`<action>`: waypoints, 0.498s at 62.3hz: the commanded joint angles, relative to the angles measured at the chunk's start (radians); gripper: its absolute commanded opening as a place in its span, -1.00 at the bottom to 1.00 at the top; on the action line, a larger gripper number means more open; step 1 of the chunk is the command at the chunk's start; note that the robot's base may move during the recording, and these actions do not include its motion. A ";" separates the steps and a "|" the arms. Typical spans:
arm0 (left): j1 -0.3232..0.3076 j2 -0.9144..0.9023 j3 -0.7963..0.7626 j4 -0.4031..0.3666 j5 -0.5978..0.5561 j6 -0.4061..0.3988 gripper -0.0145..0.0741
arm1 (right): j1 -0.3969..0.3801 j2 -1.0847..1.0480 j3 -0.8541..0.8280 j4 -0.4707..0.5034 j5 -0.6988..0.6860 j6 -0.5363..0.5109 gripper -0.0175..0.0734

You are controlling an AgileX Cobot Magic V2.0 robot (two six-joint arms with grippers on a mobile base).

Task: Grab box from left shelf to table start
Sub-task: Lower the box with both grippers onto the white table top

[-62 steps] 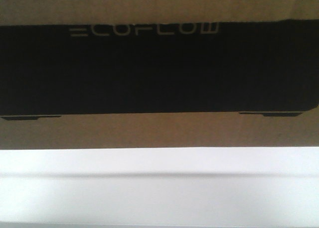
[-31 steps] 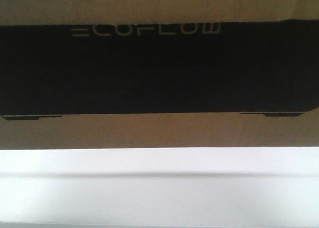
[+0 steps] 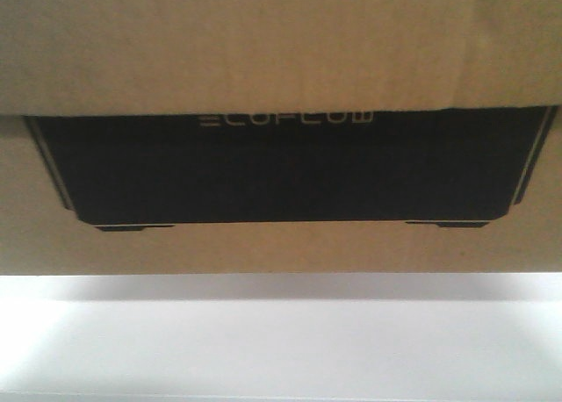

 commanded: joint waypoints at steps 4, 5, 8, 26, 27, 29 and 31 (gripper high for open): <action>-0.001 0.078 -0.105 -0.089 -0.145 0.004 -0.72 | -0.005 0.063 -0.059 0.007 -0.156 -0.002 -0.50; -0.001 0.096 -0.119 -0.089 -0.145 0.004 -0.72 | -0.005 0.073 -0.064 0.007 -0.160 -0.007 -0.50; -0.001 0.126 -0.149 -0.089 -0.145 0.004 -0.72 | -0.005 0.108 -0.082 0.007 -0.165 -0.015 -0.50; -0.001 0.310 -0.304 -0.099 -0.100 0.006 -0.72 | -0.005 0.276 -0.200 0.007 -0.158 -0.020 -0.50; -0.001 0.312 -0.305 -0.099 -0.100 0.006 -0.72 | -0.005 0.280 -0.202 0.007 -0.158 -0.020 -0.50; -0.001 0.319 -0.308 -0.099 -0.100 0.006 -0.72 | -0.005 0.287 -0.203 0.008 -0.158 -0.020 -0.50; -0.001 0.325 -0.308 -0.099 -0.100 0.006 -0.72 | -0.005 0.294 -0.203 0.008 -0.159 -0.020 -0.50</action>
